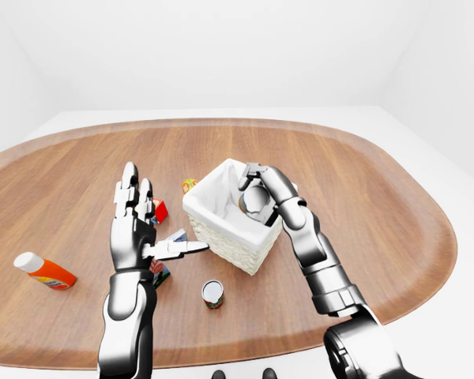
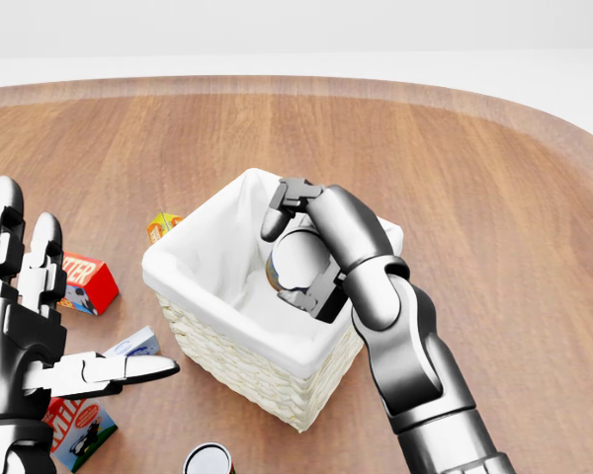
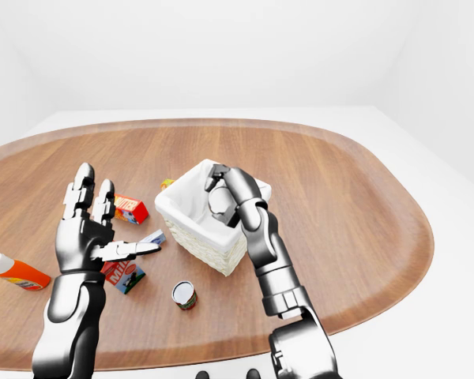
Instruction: Pick up the alphabet soup, and put it in the basket.
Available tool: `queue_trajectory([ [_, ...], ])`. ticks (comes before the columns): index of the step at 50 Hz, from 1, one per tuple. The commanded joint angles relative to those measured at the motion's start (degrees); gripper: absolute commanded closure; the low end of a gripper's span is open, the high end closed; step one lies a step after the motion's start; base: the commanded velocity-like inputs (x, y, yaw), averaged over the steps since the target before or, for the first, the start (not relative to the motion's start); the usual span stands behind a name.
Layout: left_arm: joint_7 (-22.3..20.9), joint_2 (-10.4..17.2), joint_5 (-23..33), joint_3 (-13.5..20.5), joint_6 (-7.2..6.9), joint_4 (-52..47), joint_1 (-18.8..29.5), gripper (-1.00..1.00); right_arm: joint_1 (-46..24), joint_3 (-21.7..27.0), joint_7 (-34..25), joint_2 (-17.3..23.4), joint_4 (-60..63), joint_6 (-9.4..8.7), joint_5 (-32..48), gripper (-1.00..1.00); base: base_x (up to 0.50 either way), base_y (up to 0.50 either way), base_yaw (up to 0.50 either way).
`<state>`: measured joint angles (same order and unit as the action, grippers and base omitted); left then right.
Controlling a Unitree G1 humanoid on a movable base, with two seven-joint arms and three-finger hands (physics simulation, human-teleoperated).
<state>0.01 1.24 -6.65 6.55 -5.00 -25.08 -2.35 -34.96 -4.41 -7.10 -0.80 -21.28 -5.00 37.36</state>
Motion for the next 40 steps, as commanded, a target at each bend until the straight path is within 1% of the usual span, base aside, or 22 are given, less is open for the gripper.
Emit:
queue_trajectory([
  [1, 0.0, 0.0, 0.0, -0.1, 0.0, -0.1, 0.0, -1.0, -0.5, 0.2, 1.3, 0.0, 0.5, 0.0, -2.9, 1.0, 0.0, 0.0, 0.0],
  [6, 0.0, 0.0, 0.0, -0.1, 0.0, 0.0, 0.0, -1.0, -0.9, 0.2, 1.4, 0.1, -0.1, 0.0, -2.6, 1.0, 0.0, 0.0, 0.0],
  [7, 0.0, 0.0, 0.0, -0.1, 0.0, -0.2, 0.1, -1.0, -0.8, 0.1, 1.1, 0.1, 0.1, 0.0, -2.4, 0.43, 0.0, 0.0, 0.0],
  [8, 0.1, 0.0, 0.0, -0.1, 0.0, -0.3, 0.1, -1.0, -0.9, 0.1, 1.2, 0.1, -0.1, 0.0, -2.4, -0.59, 0.0, 0.0, 0.0],
  [9, 0.1, 0.0, 0.0, -0.1, 0.0, -0.4, 0.0, -1.0, -0.9, 0.1, 0.9, 0.1, -0.2, 0.0, -2.4, -1.0, 0.0, 0.0, 0.0],
  [32, -0.1, -0.1, 0.1, -0.2, 0.0, -0.1, -0.2, -1.0, -0.9, 0.0, 0.2, 0.1, -0.8, 0.0, -1.7, -1.0, 0.0, 0.0, 0.0],
  [40, -0.2, 0.0, 0.2, -0.2, 0.0, 0.7, 0.0, -1.0, -0.6, 0.2, -0.6, 0.1, 1.4, 0.0, -1.8, -1.0, 0.0, 0.0, 0.0],
])
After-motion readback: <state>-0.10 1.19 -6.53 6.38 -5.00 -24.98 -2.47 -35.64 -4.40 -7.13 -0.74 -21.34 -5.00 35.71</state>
